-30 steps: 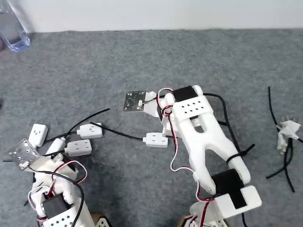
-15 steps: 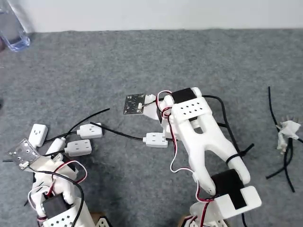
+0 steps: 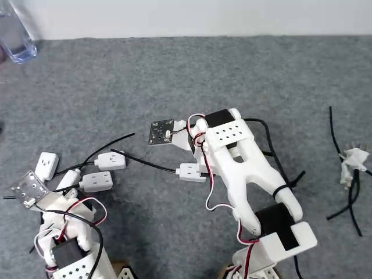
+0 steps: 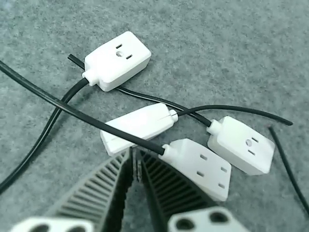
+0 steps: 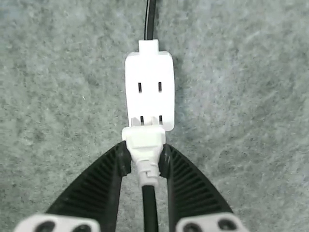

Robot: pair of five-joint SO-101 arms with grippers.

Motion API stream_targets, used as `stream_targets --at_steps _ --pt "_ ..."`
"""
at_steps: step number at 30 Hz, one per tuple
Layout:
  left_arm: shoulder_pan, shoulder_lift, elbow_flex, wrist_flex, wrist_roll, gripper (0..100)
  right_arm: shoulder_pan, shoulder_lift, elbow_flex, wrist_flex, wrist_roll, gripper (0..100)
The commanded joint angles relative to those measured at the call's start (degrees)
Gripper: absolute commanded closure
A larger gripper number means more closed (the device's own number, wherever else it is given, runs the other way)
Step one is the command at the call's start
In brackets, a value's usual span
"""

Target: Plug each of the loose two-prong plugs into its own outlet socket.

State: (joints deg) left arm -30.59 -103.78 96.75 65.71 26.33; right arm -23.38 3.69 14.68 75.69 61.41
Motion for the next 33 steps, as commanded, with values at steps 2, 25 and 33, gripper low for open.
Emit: stream_targets --at_steps 2,25,33 --pt "-0.4 -0.4 -0.2 0.6 -0.4 99 -0.2 0.5 -0.6 -0.9 0.5 99.1" --pt "-0.4 -0.4 -0.2 0.6 -0.4 99 1.5 0.6 -0.2 -0.7 2.3 99.1" --pt "-0.4 -0.4 -0.2 0.6 -0.4 99 1.3 0.3 -0.4 -0.7 2.4 99.1"
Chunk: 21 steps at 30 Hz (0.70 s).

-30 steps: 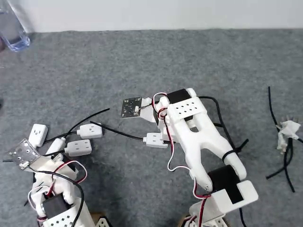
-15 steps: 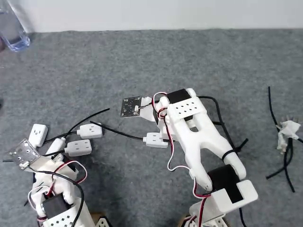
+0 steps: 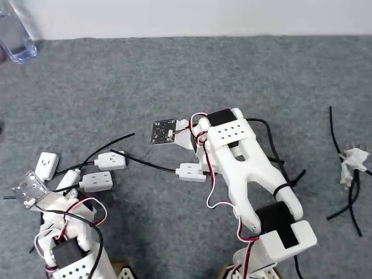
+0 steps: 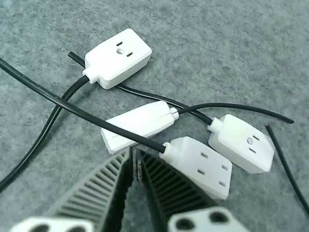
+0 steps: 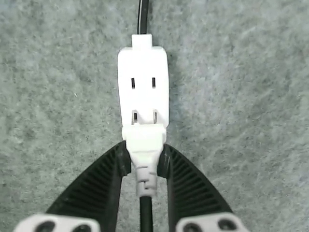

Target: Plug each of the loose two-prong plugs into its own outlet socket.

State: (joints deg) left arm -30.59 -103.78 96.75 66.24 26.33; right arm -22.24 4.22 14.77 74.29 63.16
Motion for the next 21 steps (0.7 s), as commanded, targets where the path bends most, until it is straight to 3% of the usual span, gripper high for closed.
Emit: stream_targets --at_steps 1,12,21 --pt "-0.4 -0.4 -0.2 0.1 -0.4 99 0.0 -0.4 -0.6 0.7 0.5 99.1" --pt "-0.4 -0.4 -0.2 0.1 -0.4 99 -4.8 2.4 -0.5 -2.2 -1.9 99.1" --pt "-0.4 -0.4 -0.2 0.1 -0.4 99 -3.0 -2.6 -0.7 0.6 -1.9 99.1"
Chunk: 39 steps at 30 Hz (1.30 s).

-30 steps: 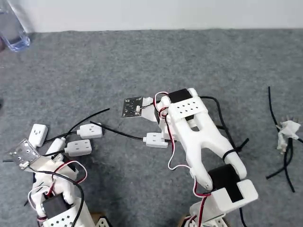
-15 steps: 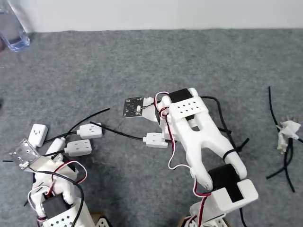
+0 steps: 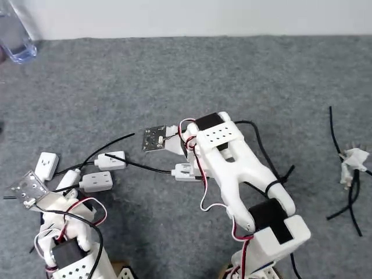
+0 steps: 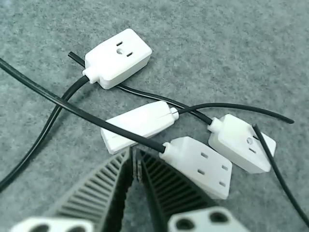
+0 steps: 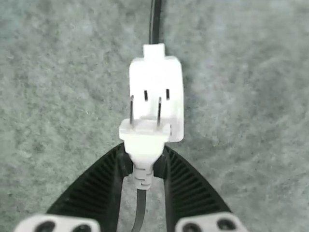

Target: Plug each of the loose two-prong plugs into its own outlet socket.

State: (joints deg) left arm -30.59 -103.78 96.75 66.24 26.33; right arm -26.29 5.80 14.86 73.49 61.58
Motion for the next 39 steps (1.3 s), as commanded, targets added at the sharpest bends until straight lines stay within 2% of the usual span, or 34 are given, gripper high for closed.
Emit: stream_targets --at_steps 1,8,14,17,19,26,31,35,39 --pt "-0.4 -0.4 -0.2 0.1 -0.4 99 1.4 -5.2 -0.7 1.7 -0.4 99.1" --pt "-0.4 -0.5 -0.2 -2.2 -0.4 99 2.4 -12.7 -0.6 5.7 -0.9 99.1" --pt "-0.3 -0.6 -0.2 -23.2 -0.1 99 -0.4 -25.3 -0.7 7.0 -9.6 99.1" --pt "0.7 -0.6 -0.3 -27.4 -0.3 98 -3.1 -31.3 -0.7 8.7 -14.5 99.1" --pt "4.3 -0.6 -0.5 -31.1 0.0 98 -4.1 -34.4 -0.7 10.1 -16.6 99.1" --pt "10.4 -0.6 -7.3 -32.3 0.1 99 -4.4 -40.2 -0.8 13.6 -22.6 99.1" --pt "21.9 -0.6 -13.9 -29.3 0.1 99 -5.1 -41.6 -0.8 14.3 -24.0 99.1" --pt "33.6 -0.6 -16.7 -23.6 -0.1 99 -10.5 -42.1 -0.5 14.3 -22.9 99.1" --pt "43.0 -0.6 -19.6 -16.5 -0.4 99 -16.2 -42.9 -0.7 13.9 -18.5 99.1"
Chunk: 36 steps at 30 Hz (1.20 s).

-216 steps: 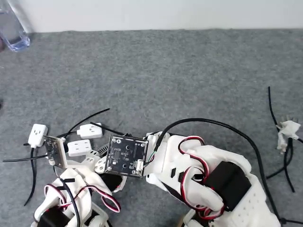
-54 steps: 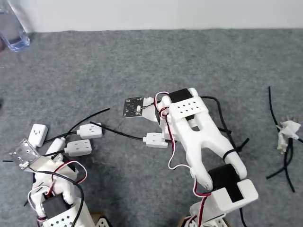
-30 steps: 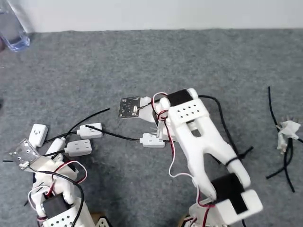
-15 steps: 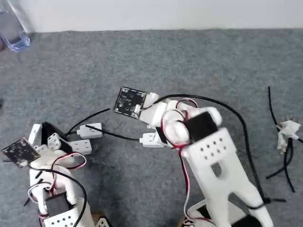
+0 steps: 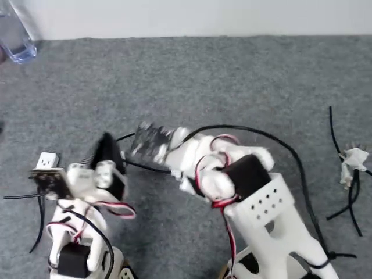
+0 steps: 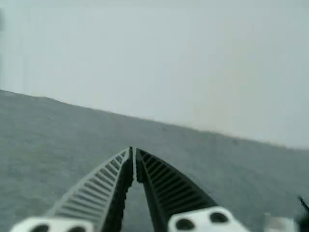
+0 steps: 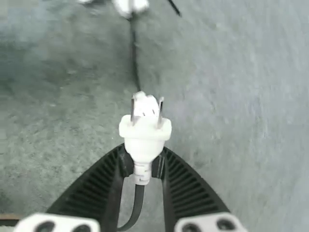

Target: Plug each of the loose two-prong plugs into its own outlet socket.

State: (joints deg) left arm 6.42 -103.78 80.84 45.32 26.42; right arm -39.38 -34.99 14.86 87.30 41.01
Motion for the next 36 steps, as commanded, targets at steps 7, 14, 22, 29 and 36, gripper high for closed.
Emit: stream_targets --at_steps 7,14,22,29,36 --pt "15.2 -0.6 -10.6 16.0 -6.8 99 -5.6 -2.9 -0.8 0.0 3.5 99.1" --pt "19.4 -0.6 -12.3 18.2 -6.8 99 -5.7 -3.1 -0.8 0.5 4.0 99.1" --pt "20.7 -0.7 -13.1 18.5 -6.8 99 -9.8 -5.5 -0.8 0.5 4.0 99.1" --pt "20.7 -0.7 -17.1 20.5 -6.7 99 -4.5 -4.0 -0.4 0.4 7.0 99.1" --pt "25.4 -0.7 -21.8 26.5 -6.7 99 -3.7 -2.2 -0.4 -0.6 7.2 99.1"
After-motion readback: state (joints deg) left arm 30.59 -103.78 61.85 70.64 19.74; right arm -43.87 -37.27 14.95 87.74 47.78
